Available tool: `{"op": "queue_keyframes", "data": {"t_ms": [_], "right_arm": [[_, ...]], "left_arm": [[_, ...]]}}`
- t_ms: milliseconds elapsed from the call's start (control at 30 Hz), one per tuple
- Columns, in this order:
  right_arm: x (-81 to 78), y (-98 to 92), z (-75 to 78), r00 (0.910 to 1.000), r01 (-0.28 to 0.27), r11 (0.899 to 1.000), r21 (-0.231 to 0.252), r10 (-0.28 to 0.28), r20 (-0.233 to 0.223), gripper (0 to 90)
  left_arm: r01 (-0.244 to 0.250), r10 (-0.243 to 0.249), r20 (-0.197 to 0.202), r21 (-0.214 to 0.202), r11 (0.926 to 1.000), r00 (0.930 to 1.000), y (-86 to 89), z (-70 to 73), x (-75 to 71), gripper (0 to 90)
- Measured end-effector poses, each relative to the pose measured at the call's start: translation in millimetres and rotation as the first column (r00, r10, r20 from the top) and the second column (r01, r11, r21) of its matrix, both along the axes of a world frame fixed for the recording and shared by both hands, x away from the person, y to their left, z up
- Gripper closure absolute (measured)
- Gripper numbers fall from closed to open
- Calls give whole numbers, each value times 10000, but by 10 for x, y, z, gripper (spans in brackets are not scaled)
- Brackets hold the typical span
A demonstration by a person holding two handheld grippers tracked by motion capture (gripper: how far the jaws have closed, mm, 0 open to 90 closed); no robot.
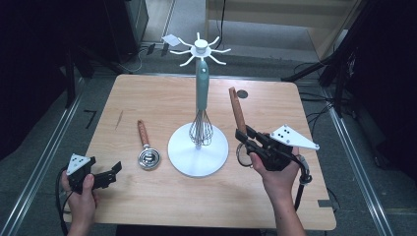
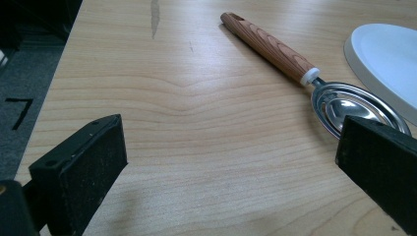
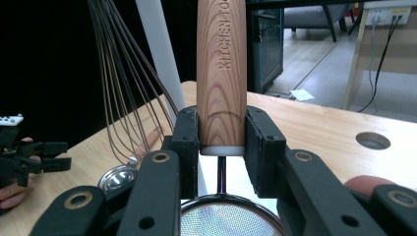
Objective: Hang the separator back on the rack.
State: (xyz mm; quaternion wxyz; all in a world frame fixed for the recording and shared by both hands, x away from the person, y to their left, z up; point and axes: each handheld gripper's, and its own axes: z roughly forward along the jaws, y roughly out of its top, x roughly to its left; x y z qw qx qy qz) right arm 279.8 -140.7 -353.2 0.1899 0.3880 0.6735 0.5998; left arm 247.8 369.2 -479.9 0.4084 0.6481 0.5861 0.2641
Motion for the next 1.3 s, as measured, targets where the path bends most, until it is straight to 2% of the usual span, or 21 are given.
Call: {"op": "queue_keyframes", "data": {"t_ms": [500,1300], "right_arm": [[-60,100,266,9964,-262,9995,200,245,814,709],[-116,145,560,9860,-359,9974,619,253,1647,710]], "left_arm": [[61,-60,-36,100,9999,10000,-10,-4,1,0],[118,-117,-64,203,9997,9999,-28,-12,4,0]]}}
